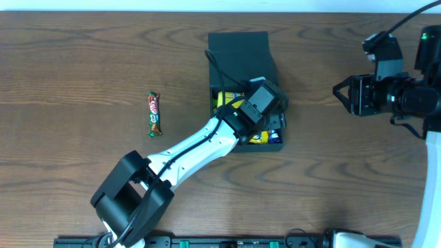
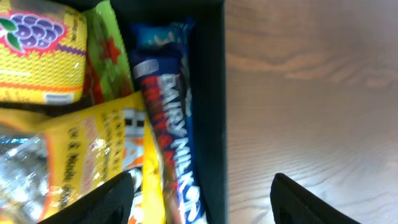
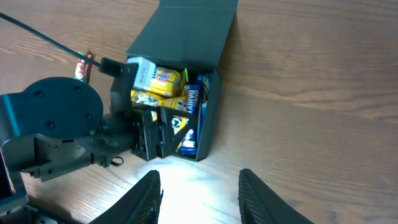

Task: Pack container
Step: 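Retract the left gripper toward the KitKat bar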

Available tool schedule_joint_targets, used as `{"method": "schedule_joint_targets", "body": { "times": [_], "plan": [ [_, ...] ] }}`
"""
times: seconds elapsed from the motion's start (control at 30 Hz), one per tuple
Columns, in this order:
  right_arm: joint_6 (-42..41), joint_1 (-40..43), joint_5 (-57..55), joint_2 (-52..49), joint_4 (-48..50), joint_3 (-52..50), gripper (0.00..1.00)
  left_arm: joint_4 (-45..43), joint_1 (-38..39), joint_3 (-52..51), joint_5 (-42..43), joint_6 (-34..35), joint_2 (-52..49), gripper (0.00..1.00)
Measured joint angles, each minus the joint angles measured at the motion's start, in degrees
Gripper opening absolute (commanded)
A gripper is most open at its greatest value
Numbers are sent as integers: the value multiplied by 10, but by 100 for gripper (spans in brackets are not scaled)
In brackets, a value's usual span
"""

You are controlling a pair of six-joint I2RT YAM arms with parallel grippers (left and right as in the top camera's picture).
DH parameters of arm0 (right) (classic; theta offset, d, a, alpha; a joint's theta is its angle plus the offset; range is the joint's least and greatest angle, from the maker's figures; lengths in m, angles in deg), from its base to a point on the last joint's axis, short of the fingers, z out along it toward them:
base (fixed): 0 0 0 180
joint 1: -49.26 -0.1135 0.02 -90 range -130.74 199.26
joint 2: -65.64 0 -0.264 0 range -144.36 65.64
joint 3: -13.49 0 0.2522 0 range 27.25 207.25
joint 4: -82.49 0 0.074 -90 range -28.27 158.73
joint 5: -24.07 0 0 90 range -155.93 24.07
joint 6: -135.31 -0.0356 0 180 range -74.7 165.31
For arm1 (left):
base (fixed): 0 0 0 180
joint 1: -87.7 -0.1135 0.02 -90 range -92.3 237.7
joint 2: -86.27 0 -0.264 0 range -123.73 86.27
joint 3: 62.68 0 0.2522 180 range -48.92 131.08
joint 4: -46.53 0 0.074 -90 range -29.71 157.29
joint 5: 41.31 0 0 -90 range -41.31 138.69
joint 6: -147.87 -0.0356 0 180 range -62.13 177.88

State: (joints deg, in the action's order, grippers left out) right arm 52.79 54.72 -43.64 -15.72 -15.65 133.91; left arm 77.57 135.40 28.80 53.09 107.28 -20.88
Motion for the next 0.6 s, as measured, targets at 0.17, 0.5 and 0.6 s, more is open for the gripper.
{"method": "schedule_joint_targets", "body": {
  "times": [0.17,0.5,0.6],
  "plan": [
    [0,0,0,0,-3,0,40,239,-42,40,-81,-104,117,80],
    [0,0,0,0,-7,0,41,242,-353,-166,-132,-277,302,96],
    [0,0,0,0,-7,0,41,189,-356,-220,-113,-298,250,96]
  ]
}}
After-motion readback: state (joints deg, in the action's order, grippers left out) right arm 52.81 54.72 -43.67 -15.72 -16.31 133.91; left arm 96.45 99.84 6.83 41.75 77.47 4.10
